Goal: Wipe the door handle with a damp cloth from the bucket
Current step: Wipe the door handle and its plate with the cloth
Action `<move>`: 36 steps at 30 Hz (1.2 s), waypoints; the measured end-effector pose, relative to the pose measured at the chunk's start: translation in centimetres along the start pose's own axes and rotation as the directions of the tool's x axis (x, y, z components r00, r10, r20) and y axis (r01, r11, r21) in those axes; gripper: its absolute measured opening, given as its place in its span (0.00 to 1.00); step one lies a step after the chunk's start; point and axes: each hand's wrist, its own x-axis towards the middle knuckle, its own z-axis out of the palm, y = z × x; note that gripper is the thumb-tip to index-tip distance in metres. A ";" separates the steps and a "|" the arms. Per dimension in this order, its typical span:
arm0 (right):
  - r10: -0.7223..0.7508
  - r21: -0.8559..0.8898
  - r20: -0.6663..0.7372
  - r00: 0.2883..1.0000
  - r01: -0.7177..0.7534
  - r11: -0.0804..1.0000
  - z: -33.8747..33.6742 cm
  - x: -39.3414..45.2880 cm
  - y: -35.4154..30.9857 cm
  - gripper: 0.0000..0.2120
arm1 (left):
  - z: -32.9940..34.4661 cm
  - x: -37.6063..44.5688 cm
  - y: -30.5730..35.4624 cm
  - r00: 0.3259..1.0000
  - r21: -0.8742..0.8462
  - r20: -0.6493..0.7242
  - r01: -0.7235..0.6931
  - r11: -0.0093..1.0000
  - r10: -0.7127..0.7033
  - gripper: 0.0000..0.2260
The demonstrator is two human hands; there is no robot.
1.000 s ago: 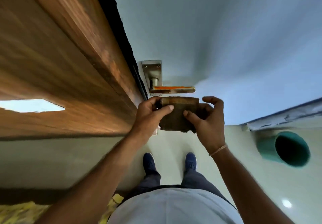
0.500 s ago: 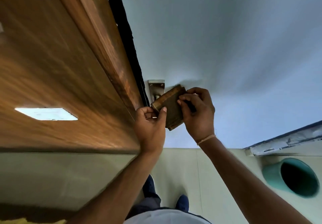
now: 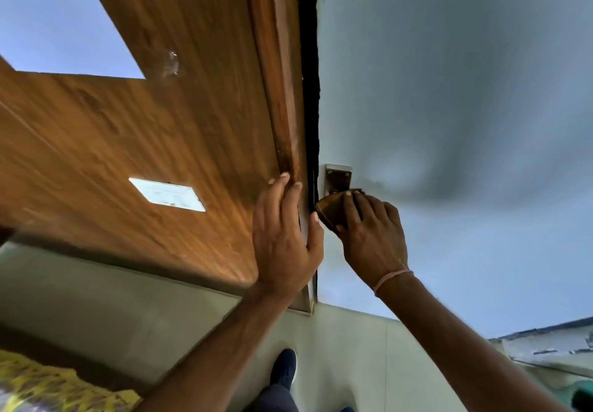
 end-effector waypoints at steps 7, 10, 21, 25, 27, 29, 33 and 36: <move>0.081 0.041 -0.102 0.991 -0.077 0.996 0.7 -1.0 -1.7 0.29 | 0.1 1.7 -3.0 0.973 0.290 0.098 -0.229 0.929 0.209 0.40; 0.012 0.043 -0.093 0.996 -0.008 0.999 1.1 -1.2 -2.4 0.30 | 0.5 3.2 -3.9 0.961 0.320 0.091 -0.275 0.907 0.260 0.40; 0.153 0.070 -0.163 0.975 -0.143 0.987 1.4 -2.1 -2.4 0.32 | 2.2 3.2 -5.7 0.944 0.295 0.052 -0.325 0.898 0.325 0.42; 0.258 0.089 -0.159 0.953 -0.246 0.965 1.0 -2.4 -0.5 0.32 | 2.7 3.0 -5.5 0.948 0.288 0.036 -0.312 0.906 0.315 0.44; 0.301 0.135 -0.210 0.930 -0.278 0.951 1.4 -1.3 -2.0 0.23 | 2.9 2.9 -5.5 0.948 0.287 0.037 -0.314 0.905 0.317 0.44; 0.242 0.139 -0.233 0.942 -0.214 0.967 1.6 -0.6 -3.8 0.22 | 3.1 2.8 -5.5 0.947 0.289 0.039 -0.316 0.904 0.319 0.44; 0.234 0.164 -0.259 0.937 -0.196 0.967 1.4 -1.2 -1.8 0.27 | 3.0 3.0 -5.5 0.943 0.285 0.032 -0.326 0.901 0.331 0.42; 0.341 0.192 -0.255 0.905 -0.299 0.935 1.5 -1.1 -3.2 0.26 | 2.9 3.1 -5.6 0.941 0.272 0.027 -0.332 0.903 0.337 0.40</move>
